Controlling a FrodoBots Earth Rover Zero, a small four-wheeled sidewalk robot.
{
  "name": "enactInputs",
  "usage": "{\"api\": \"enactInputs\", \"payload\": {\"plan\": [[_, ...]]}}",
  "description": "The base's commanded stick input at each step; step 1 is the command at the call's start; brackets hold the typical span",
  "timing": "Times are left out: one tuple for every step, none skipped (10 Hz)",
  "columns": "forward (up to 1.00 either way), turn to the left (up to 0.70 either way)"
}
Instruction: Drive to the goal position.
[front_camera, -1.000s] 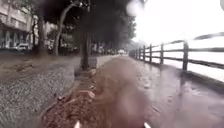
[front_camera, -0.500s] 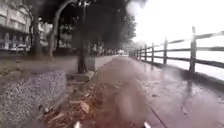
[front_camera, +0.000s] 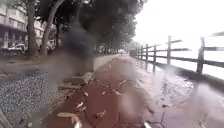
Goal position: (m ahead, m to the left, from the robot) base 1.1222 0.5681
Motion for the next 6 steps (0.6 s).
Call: {"api": "enactInputs", "payload": {"plan": [[0.0,0.0],[0.0,0.0],[0.0,0.0],[0.12,0.0],[0.36,0.0],[0.59,0.0]]}}
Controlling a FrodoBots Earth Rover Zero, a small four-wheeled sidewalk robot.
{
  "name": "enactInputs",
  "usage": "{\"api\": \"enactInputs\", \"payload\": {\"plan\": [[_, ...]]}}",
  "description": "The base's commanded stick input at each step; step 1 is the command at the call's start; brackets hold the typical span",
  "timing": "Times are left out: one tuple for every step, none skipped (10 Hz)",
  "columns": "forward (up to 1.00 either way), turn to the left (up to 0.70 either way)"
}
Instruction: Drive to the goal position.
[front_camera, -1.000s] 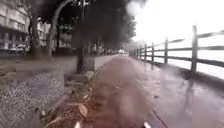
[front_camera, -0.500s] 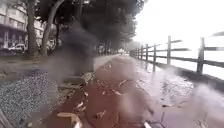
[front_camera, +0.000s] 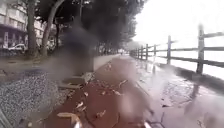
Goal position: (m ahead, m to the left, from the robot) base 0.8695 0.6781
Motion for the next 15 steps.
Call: {"api": "enactInputs", "payload": {"plan": [[0.63,0.0],[0.49,0.0],[0.1,0.0],[0.5,0.0],[0.5,0.0],[0.5,0.0],[0.5,0.0],[0.5,0.0],[0.5,0.0],[0.5,0.0],[0.5,0.0],[0.5,0.0],[0.5,0.0],[0.5,0.0],[0.5,0.0]]}}
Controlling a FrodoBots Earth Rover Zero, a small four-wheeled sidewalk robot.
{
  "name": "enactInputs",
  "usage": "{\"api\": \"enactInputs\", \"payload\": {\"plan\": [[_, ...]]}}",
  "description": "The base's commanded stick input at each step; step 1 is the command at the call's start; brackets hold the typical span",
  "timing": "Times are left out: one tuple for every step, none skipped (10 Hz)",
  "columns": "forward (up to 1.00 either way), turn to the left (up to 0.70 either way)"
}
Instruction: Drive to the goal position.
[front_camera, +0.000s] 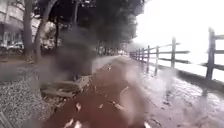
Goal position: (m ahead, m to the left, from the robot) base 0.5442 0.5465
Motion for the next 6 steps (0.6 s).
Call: {"api": "enactInputs", "payload": {"plan": [[0.5,0.0],[0.5,0.0],[0.5,0.0],[0.5,0.0],[0.19,0.0],[0.0,0.0]]}}
